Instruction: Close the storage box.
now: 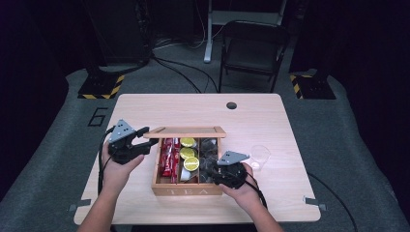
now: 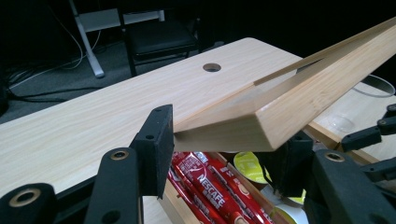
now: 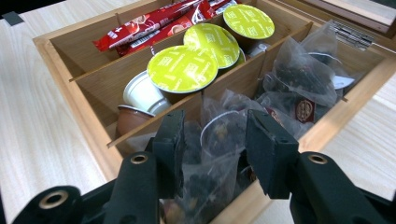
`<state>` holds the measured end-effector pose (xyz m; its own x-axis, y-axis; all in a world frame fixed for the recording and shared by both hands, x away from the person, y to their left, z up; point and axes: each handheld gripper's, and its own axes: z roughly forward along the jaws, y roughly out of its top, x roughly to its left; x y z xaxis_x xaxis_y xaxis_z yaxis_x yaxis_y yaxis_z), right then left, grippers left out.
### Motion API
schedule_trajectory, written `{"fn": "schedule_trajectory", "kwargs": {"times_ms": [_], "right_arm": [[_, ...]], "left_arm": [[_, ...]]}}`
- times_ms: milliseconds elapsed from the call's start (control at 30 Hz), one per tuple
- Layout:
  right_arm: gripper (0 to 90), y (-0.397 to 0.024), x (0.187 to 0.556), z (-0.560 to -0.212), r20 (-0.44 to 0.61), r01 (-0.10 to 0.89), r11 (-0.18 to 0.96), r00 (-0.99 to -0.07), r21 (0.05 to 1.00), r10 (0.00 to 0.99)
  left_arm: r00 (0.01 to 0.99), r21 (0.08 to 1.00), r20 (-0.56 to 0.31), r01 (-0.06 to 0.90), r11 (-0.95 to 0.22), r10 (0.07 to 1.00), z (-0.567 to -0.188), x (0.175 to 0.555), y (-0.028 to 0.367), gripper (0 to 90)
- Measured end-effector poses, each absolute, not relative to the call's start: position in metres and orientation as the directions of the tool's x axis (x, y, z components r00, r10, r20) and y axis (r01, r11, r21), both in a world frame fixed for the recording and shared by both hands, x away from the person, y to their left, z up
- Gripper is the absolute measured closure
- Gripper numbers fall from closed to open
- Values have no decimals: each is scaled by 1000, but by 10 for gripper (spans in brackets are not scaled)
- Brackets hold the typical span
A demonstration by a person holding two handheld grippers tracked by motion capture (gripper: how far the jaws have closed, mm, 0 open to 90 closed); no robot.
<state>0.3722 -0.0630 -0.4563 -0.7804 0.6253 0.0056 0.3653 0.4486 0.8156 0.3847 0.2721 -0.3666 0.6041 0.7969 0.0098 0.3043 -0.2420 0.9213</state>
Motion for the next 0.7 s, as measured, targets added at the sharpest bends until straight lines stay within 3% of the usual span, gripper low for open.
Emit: {"fn": "schedule_trajectory", "kwargs": {"times_ms": [267,700], "right_arm": [[581,-52,380,-466,-33,345,459,-770,819,638],[521,-48,389,-474,-19,399,478,-752,782,659]], "left_arm": [[598,924,1,307,-230,801,-368,384,272,487],[599,927,-6,304,-221,800,-366,387,273,488]]}}
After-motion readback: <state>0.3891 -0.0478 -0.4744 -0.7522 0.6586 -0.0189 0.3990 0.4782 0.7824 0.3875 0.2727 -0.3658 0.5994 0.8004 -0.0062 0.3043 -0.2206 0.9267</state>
